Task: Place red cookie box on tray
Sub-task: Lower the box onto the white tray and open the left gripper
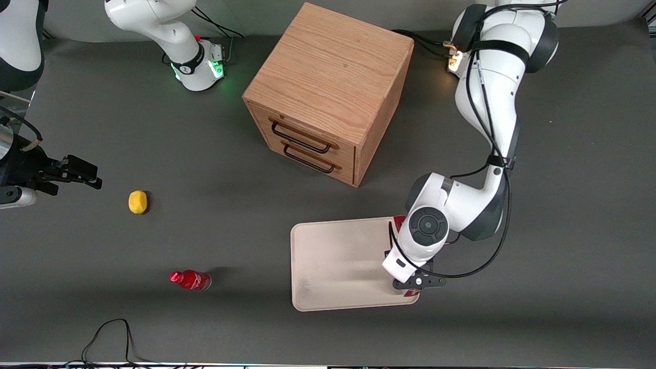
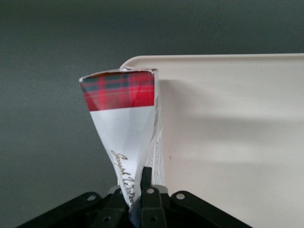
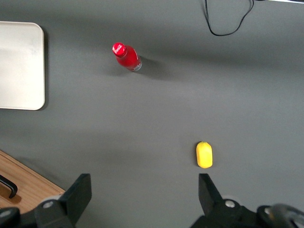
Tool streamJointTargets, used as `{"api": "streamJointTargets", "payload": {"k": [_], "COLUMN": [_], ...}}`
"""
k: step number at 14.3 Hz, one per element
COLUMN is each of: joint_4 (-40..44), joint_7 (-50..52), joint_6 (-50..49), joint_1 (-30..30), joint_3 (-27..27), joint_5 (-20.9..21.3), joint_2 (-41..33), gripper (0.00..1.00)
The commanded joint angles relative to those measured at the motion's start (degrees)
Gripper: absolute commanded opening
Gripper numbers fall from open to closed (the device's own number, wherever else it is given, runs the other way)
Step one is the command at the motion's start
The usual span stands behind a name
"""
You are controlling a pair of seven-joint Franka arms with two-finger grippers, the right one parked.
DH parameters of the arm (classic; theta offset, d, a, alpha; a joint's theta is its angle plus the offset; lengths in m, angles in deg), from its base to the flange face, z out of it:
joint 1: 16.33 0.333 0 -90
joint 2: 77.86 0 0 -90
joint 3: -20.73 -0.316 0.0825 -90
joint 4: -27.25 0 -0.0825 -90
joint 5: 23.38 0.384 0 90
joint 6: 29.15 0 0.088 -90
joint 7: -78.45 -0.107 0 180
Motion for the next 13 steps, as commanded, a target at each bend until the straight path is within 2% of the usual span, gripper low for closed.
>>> {"api": "streamJointTargets", "payload": {"k": [1, 3, 5, 6, 11, 13], "joint_4": [-1.4, -1.4, -1.5, -1.5, -1.4, -1.3], "joint_7": [0.8, 0.6, 0.7, 0.8, 0.9, 0.9], "joint_6": [0.9, 1.0, 1.0, 0.9, -0.5, -5.6], "joint_1": [-0.1, -0.1, -0.1, -0.2, -0.2, -0.1], "joint_3": [-0.1, -0.1, -0.1, -0.1, -0.1, 0.0], "joint_5": [1.0, 1.0, 1.4, 1.8, 2.2, 1.5], "joint_2": [-0.6, -0.5, -0.6, -0.8, -2.1, -5.2], "gripper": [0.00, 0.00, 0.95, 1.00, 1.00, 1.00]}}
